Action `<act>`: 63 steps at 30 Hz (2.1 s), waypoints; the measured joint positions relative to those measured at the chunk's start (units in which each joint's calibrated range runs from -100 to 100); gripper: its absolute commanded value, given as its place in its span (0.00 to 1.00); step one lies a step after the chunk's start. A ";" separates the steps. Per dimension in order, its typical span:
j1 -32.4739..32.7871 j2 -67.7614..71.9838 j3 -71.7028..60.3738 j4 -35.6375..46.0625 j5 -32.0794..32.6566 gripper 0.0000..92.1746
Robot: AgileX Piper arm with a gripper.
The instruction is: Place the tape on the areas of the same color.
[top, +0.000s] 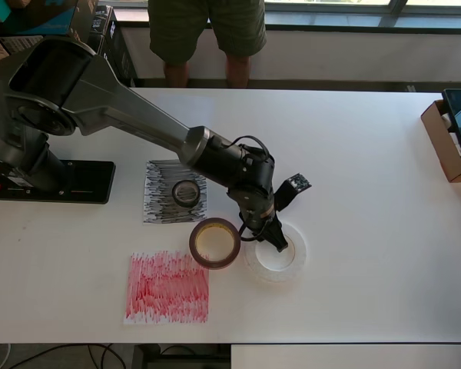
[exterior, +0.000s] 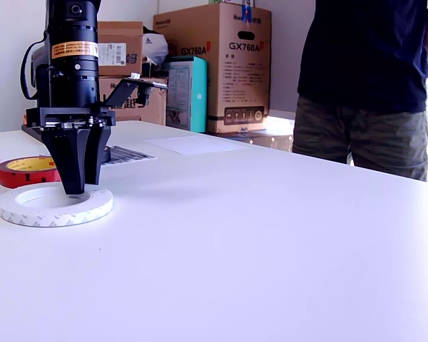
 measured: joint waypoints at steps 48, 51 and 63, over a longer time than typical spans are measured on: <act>36.73 -48.90 34.28 1.18 19.94 0.01; 39.33 -50.18 41.00 -5.09 19.62 0.01; 42.66 -42.34 53.65 -17.15 20.23 0.01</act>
